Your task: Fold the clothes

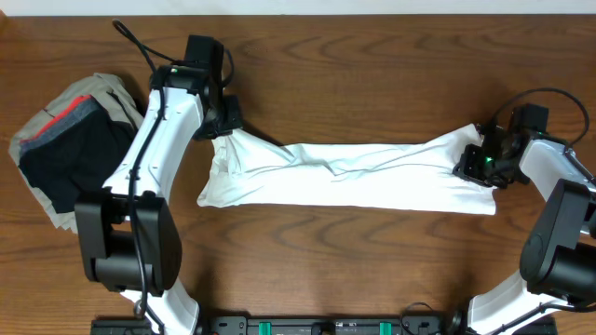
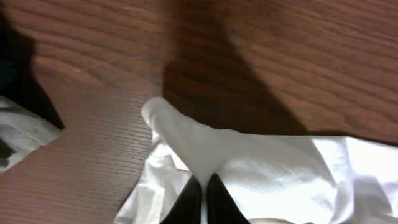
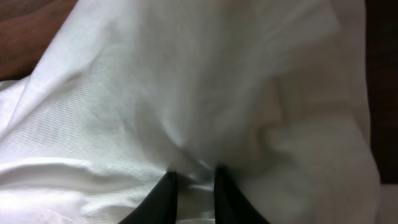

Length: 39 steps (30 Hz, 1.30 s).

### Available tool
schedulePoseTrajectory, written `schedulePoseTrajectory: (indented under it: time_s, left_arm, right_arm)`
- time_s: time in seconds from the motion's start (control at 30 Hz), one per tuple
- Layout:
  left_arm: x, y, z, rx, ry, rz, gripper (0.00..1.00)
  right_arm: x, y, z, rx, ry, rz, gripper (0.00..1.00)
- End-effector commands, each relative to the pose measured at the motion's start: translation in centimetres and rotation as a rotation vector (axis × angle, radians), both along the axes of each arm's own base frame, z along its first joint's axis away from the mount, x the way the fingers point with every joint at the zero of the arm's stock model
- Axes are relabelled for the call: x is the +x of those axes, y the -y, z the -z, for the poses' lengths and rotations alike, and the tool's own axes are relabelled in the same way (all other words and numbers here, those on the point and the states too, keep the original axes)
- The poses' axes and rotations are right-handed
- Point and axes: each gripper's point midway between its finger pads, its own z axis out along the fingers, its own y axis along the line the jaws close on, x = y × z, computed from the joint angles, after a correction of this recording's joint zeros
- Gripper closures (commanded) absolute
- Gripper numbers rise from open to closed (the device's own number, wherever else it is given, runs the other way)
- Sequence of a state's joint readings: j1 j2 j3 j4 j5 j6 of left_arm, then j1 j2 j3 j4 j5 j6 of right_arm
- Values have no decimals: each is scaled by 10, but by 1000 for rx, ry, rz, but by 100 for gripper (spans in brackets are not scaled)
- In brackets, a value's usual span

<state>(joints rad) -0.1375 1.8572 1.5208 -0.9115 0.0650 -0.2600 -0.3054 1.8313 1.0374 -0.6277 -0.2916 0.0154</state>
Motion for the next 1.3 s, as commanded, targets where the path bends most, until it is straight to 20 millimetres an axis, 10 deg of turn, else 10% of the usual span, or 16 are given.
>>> schedulePoseTrajectory:
  time_s: [0.0,0.57,0.93,1.27]
  left_arm:
    - [2,-12,2,57,-1,-2,94]
    - [-22,-38,32,158,-86,-33,94]
    - [-29,14,17,-77,-76,78,94]
    - [-55,31,56,-58,-186,150,94]
  right_arm:
    - [-20,7,17,-53,-88,19,80]
    - [-21,6,17,-52,-92,19,80]
    - [-10,-11,7,49,-32,-39,80]
    - [60,7,-128,-40,250,-50,45]
